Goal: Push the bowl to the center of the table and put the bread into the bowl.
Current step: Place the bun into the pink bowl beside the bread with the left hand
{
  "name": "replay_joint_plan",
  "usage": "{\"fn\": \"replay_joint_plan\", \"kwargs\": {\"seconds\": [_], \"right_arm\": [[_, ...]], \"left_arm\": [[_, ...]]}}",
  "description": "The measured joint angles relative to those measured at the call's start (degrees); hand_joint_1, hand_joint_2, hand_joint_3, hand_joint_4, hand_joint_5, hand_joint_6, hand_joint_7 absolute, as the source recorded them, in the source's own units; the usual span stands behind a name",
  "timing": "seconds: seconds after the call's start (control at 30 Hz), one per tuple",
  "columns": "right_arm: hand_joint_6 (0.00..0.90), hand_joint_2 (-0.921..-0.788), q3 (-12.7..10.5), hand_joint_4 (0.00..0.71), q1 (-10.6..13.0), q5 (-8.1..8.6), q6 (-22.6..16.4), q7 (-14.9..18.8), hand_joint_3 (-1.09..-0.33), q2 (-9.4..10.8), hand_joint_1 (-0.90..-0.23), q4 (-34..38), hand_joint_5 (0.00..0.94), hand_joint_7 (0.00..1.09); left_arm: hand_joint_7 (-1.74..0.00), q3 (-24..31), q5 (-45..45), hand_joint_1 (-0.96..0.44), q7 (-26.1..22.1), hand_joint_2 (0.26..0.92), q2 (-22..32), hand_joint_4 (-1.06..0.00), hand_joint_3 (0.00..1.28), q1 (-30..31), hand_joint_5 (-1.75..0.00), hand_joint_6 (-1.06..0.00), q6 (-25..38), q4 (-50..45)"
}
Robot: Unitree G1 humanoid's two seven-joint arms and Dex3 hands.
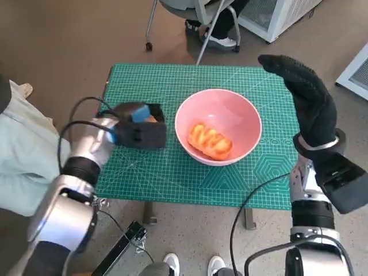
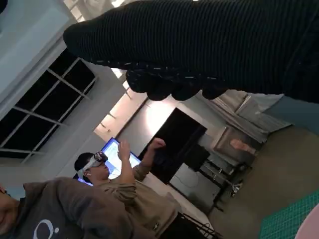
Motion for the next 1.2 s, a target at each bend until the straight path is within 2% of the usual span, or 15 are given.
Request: {"fn": "replay_joint_plan", "kwargs": {"seconds": [0.37, 0.53, 0.7, 0.77, 0.83, 0.87, 0.9, 0.93, 1.0, 1.03, 1.1, 1.2], "right_arm": [[0.008, -0.921, 0.05, 0.298, -0.08, -0.05, -0.01, 0.0, -0.75, 0.05, -0.646, 0.57, 0.0, 0.82], [0.006, -0.921, 0.12, 0.297, -0.16, -0.04, -0.01, 0.01, -0.751, 0.09, -0.646, 0.94, 0.0, 0.82], [0.003, -0.921, 0.14, 0.297, -0.38, 0.0, 0.01, 0.16, -0.751, 0.16, -0.646, 1.15, 0.0, 0.82], [0.003, -0.921, 0.17, 0.296, -0.41, 0.05, 0.01, 0.25, -0.751, 0.18, -0.645, 1.15, 0.0, 0.82], [0.002, -0.921, 0.2, 0.297, -0.4, 0.35, 0.02, 0.37, -0.751, 0.24, -0.645, 1.15, 0.0, 0.82], [0.002, -0.921, 0.2, 0.297, -0.4, 0.4, 0.02, 0.4, -0.751, 0.23, -0.645, 1.15, 0.0, 0.82], [0.002, -0.921, 0.19, 0.297, -0.4, 0.48, 0.02, 0.48, -0.751, 0.22, -0.65, 1.15, 0.0, 0.82], [0.002, -0.921, 0.18, 0.297, -0.39, 0.6, 0.04, 0.58, -0.751, 0.21, -0.653, 1.13, 0.0, 0.82], [0.002, -0.921, 0.19, 0.297, -0.35, 1.04, 0.06, 0.8, -0.75, 0.19, -0.656, 1.07, 0.0, 0.82], [0.002, -0.921, 0.19, 0.297, -0.34, 1.24, 0.06, 0.85, -0.75, 0.19, -0.657, 1.04, 0.0, 0.82], [0.002, -0.921, 0.21, 0.297, -0.33, 1.42, 0.07, 0.97, -0.749, 0.18, -0.658, 0.84, 0.0, 0.82], [0.003, -0.921, 0.23, 0.297, -0.3, 1.46, 0.07, 1.12, -0.748, 0.16, -0.659, 0.55, 0.0, 0.82]], "left_arm": [[-1.23, 4.08, -1.59, 0.0, 6.24, 0.92, 3.56, -0.65, 0.09, -3.32, -1.15, -0.62, -3.31, -10.57], [-1.2, 5.7, -3.11, 0.0, 8.17, 0.921, 2.41, -0.68, 0.07, -2.24, -1.15, -0.63, -5.11, -20.15], [-1.15, 5.61, -4.28, 0.0, 8.5, 0.92, -0.17, -0.68, 0.07, -0.55, -1.19, -0.64, -9.67, -25.02], [-1.16, 5.39, -5.07, 0.0, 7.71, 0.92, -1.42, -0.66, 0.09, 0.15, -1.22, -0.61, -11.63, -25.19], [-1.3, 5.17, -6.02, 0.0, 6.01, 0.921, -2.81, -0.57, 0.18, 0.94, -1.29, -0.49, -13.23, -24.96], [-1.2, 5.09, -6.29, -0.01, 5.19, 0.913, -3.28, -0.51, 0.19, 1.19, -1.17, -0.44, -13.68, -24.73], [-0.93, 5.01, -6.77, -0.07, 3.74, 0.869, -3.93, -0.43, 0.16, 1.51, -0.83, -0.39, -13.85, -24.58], [-0.72, 4.91, -7.31, -0.1, 2.35, 0.876, -4.47, -0.37, 0.14, 1.78, -0.56, -0.34, -13.71, -24.5], [-0.53, 4.51, -7.73, -0.16, -0.94, 0.88, -5.44, -0.28, 0.11, 2.23, -0.29, -0.27, -12.46, -24.73], [-0.46, 4.29, -7.74, -0.2, -2.25, 0.885, -5.86, -0.24, 0.09, 2.32, -0.19, -0.23, -11.59, -24.86], [-0.39, 3.78, -7.7, -0.26, -4.5, 0.893, -6.42, -0.19, 0.07, 2.71, -0.1, -0.2, -9.14, -25.73], [-0.35, 3.12, -7.4, -0.32, -5.59, 0.903, -6.86, -0.15, 0.06, 3.56, -0.03, -0.17, -7.06, -26.81]]}}
